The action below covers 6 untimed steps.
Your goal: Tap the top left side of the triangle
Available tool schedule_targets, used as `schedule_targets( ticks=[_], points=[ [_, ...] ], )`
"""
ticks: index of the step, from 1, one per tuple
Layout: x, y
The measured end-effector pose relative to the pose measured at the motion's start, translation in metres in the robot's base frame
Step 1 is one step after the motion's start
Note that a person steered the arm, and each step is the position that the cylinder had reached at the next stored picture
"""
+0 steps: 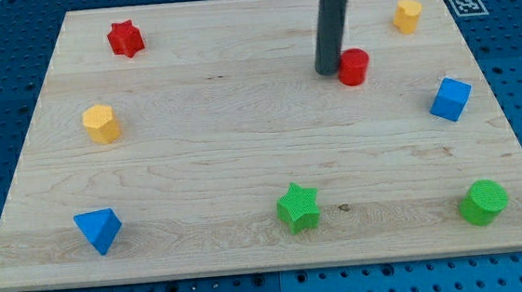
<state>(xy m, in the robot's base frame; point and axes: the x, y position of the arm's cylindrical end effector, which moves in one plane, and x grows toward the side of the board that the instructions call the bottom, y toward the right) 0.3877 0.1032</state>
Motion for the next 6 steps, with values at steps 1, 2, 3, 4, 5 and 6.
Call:
schedule_targets(
  ticks=[1,2,3,4,5,6],
  points=[
    [0.019,0.010],
    [0.035,0.007],
    [0.070,-0.029],
    [0.093,-0.100],
    [0.119,-0.172],
    [0.143,-0.252]
  ],
)
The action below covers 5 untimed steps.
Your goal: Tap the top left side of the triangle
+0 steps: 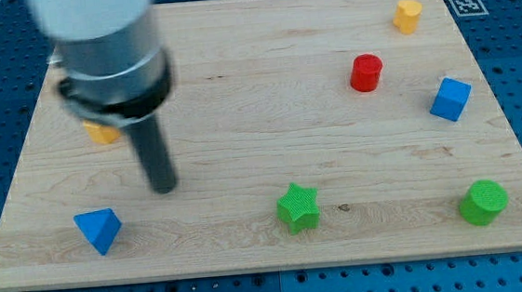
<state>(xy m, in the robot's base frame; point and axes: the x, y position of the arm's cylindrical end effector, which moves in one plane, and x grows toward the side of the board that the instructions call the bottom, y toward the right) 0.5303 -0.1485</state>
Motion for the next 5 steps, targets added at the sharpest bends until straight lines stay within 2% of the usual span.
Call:
schedule_targets(
  ticks=[1,2,3,4,5],
  points=[
    [0.008,-0.076],
    [0.043,-0.117],
    [0.079,-0.113],
    [0.056,-0.079],
    [-0.012,-0.051]
  ],
)
